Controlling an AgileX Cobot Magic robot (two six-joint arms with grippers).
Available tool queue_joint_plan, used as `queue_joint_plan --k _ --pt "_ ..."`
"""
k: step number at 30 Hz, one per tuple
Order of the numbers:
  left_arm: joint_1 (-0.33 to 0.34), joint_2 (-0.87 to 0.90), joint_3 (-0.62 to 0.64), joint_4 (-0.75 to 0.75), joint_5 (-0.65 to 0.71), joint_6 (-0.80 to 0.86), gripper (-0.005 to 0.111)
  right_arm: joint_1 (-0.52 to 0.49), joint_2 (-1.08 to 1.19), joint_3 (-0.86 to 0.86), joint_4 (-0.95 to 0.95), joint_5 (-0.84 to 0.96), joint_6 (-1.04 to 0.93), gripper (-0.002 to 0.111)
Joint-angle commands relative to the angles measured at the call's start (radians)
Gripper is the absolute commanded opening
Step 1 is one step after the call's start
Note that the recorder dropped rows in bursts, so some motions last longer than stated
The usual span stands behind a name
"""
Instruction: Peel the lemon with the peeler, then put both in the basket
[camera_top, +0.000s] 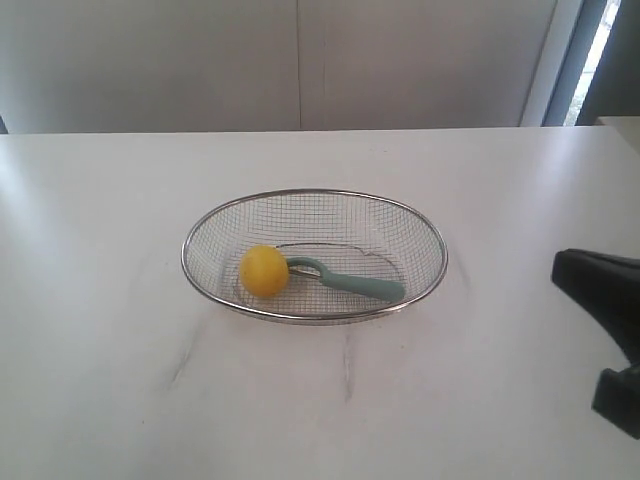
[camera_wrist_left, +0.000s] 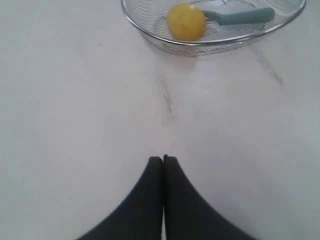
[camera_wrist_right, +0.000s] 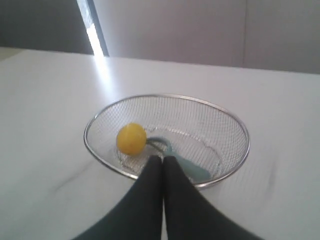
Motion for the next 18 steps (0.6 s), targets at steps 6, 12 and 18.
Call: queue_joint_plan --k 6,12,18 --pt "0.146 -0.134 0.004 -0.012 0.003 -0.002 0.000 -0.181 -0.197 0.005 0.000 -0.009 -0.004 0.000" --pt "0.231 -0.162 0.004 -0.012 0.003 -0.002 0.000 -0.282 -0.239 0.005 0.000 -0.009 -0.004 0.000" --pt "0.242 -0.162 0.004 -0.012 0.003 -0.002 0.000 -0.289 -0.241 0.005 0.000 -0.009 -0.004 0.000"
